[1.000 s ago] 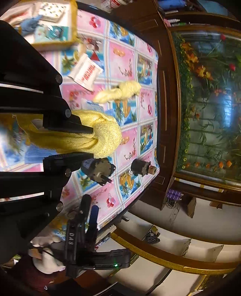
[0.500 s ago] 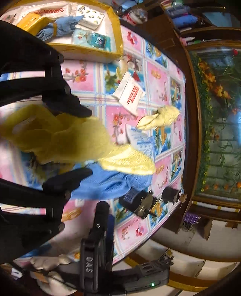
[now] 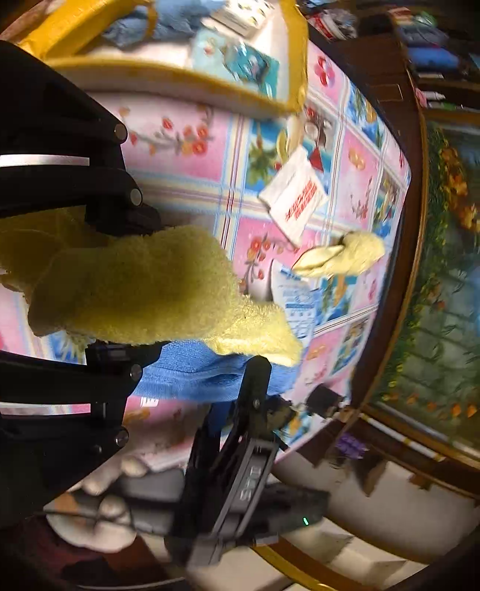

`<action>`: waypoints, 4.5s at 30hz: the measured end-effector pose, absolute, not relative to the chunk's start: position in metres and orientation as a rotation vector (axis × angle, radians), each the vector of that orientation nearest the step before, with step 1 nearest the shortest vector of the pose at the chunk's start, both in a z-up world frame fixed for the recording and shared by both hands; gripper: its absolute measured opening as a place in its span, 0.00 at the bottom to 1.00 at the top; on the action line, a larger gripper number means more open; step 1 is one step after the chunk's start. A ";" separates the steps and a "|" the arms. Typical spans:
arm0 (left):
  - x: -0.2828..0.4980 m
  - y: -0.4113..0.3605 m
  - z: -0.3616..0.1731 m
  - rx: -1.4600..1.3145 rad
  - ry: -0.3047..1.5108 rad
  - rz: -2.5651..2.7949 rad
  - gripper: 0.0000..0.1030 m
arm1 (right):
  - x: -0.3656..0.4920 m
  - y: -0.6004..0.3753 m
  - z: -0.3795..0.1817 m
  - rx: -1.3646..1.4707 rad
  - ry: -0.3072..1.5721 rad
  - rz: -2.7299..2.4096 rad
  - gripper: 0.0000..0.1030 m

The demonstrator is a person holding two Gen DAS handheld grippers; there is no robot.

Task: Organize soft objects

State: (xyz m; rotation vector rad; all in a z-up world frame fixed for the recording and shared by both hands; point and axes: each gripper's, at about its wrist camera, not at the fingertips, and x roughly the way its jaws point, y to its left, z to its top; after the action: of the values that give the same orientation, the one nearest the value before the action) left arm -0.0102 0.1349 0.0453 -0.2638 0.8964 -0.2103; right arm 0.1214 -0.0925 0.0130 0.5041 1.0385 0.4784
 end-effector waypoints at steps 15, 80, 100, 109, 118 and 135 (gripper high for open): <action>-0.047 0.169 0.059 -0.407 0.857 -0.201 0.38 | 0.110 -0.072 0.031 0.476 0.919 0.389 0.21; -0.049 0.357 0.067 -0.506 0.770 0.184 0.51 | 0.082 0.138 0.059 0.386 1.116 0.847 0.43; -0.106 0.327 0.120 -0.532 0.645 0.158 0.71 | 0.031 0.110 0.116 0.077 0.847 0.820 0.65; -0.115 0.272 0.137 -0.492 0.648 0.050 0.73 | -0.011 0.002 0.138 0.009 0.738 0.698 0.71; -0.103 0.199 0.133 -0.407 0.735 -0.068 0.73 | -0.024 -0.102 0.128 0.037 0.705 0.543 0.72; -0.067 0.143 0.094 -0.348 0.884 -0.094 0.73 | 0.014 -0.179 0.084 0.161 0.662 0.382 0.72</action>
State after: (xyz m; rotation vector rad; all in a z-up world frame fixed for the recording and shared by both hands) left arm -0.0675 0.1434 0.0936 -0.3484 0.8840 -0.0940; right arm 0.0140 -0.1790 0.0836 0.1606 0.6616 0.3819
